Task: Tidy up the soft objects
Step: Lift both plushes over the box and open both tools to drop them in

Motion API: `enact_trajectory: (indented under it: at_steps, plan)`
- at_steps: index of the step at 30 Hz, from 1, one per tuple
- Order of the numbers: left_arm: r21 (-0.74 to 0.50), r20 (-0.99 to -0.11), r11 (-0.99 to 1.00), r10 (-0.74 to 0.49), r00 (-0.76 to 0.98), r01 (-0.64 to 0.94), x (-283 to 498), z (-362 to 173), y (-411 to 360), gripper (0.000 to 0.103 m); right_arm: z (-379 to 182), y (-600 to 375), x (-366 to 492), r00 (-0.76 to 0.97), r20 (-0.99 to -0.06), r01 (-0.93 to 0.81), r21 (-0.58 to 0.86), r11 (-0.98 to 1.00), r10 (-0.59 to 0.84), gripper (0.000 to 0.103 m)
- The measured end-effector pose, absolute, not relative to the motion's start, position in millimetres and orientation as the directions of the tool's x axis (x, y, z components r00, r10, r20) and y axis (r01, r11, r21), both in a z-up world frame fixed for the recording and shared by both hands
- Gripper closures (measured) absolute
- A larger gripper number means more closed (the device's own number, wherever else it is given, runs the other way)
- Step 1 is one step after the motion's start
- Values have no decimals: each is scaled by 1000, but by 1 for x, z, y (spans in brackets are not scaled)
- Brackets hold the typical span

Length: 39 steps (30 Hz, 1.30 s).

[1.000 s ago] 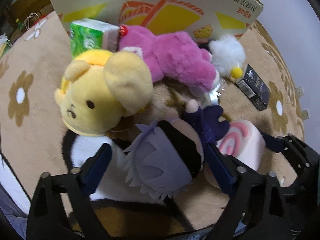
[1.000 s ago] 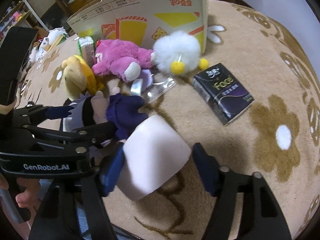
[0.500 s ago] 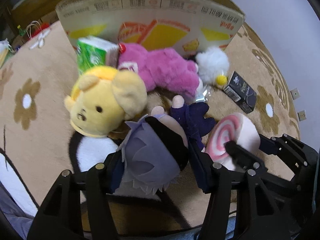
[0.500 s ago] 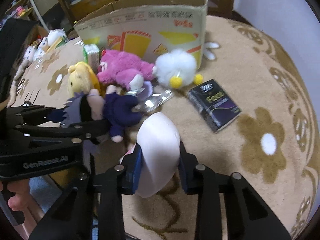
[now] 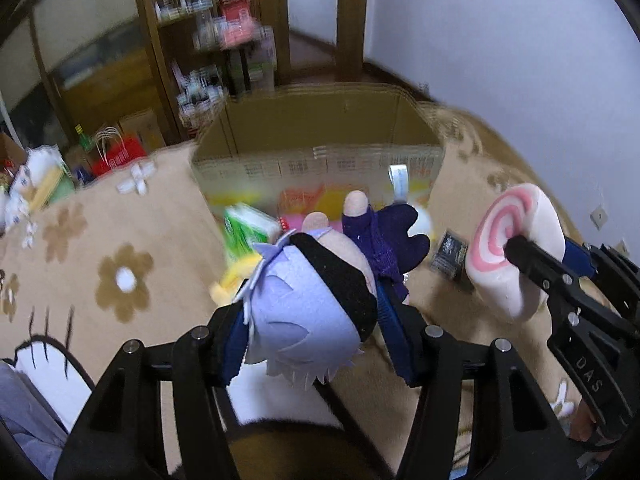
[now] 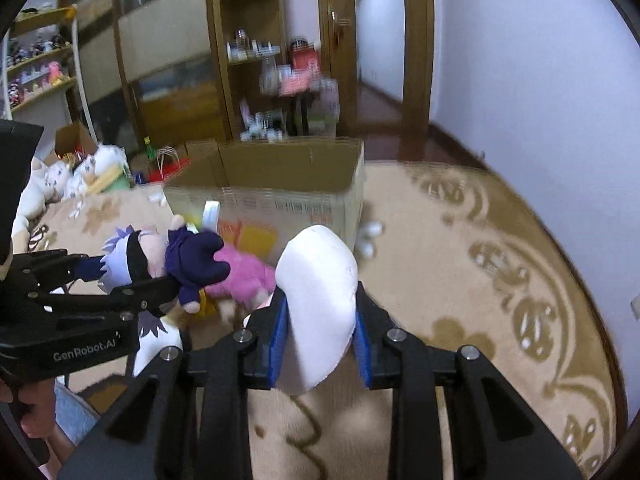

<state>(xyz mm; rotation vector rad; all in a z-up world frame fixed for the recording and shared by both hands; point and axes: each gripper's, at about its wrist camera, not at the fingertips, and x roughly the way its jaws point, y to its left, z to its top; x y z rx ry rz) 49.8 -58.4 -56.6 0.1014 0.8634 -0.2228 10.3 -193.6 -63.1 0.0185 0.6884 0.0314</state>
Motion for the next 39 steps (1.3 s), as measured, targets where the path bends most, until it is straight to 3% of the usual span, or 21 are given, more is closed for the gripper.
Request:
enact_trajectory:
  at_steps: [7, 17, 39]
  plan:
    - [32, -634, 977, -144, 760, 212, 37, -21, -49, 46, -36, -181, 1, 845, -534, -41, -4, 999, 33, 72]
    - [94, -497, 982, -97, 862, 164, 34, 12, -45, 46, -20, -185, 3, 876, -481, -33, 17, 999, 37, 72]
    - [258, -373, 953, -56, 926, 161, 107, 62, -46, 45, 39, -183, 79, 950, -313, -30, -40, 999, 16, 71]
